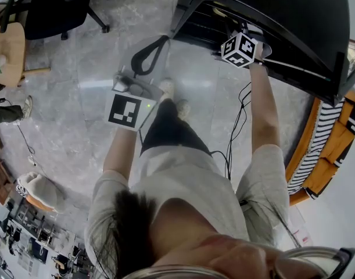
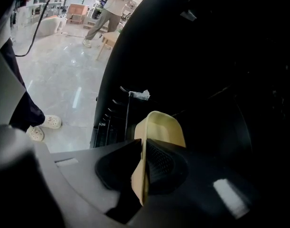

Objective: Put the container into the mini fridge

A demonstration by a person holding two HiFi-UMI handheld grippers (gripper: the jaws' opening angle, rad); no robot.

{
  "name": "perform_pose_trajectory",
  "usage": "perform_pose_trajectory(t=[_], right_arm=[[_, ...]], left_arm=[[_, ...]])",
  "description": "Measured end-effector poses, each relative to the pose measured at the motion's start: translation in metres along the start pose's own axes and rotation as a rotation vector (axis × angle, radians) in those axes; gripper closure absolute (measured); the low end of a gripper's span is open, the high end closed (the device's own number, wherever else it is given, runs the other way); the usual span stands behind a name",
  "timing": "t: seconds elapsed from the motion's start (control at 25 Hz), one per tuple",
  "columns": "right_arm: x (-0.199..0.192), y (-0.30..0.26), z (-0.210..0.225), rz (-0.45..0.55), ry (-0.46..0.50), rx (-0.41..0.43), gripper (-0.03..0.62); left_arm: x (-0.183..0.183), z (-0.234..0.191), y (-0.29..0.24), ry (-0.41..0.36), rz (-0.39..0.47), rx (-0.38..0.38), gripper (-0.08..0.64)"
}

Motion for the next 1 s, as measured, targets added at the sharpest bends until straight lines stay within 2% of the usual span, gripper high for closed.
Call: perform_pose_trajectory(t=[0.2, 0.32, 0.52, 0.72, 1.0], right_arm=[[0.0, 0.006, 0.0, 0.0, -0.025, -0.032, 0.551], [0.0, 0.018, 0.001, 0.021, -0.084, -0.06, 0.541], [-0.001, 0.039, 0.005, 0.083, -0.255, -0.116, 0.597], [-0.001, 0.062, 0.002, 0.171, -0.435, -0.135, 0.597], [-0.005, 0.098, -0.005, 0.279, -0.634, -0.162, 0.597]], left_arm=[[0.001, 0.002, 0.001, -0.002, 0.001, -0.001, 0.558], [0.006, 0.007, 0.003, -0.008, 0.01, -0.001, 0.558], [0.011, 0.013, 0.003, -0.012, 0.016, -0.004, 0.558], [0.014, 0.019, 0.001, -0.023, 0.021, -0.017, 0.558], [0.022, 0.036, -0.002, -0.04, 0.029, -0.04, 0.558]])
Point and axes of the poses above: the fingertips, and each gripper's own axes: y backward along the fingers, z to its right, x out of its top, the point moved 9 cm from there along y, backward along the fingers, and after that the axes turned 5 degrees about y, right-handed, at the moved point
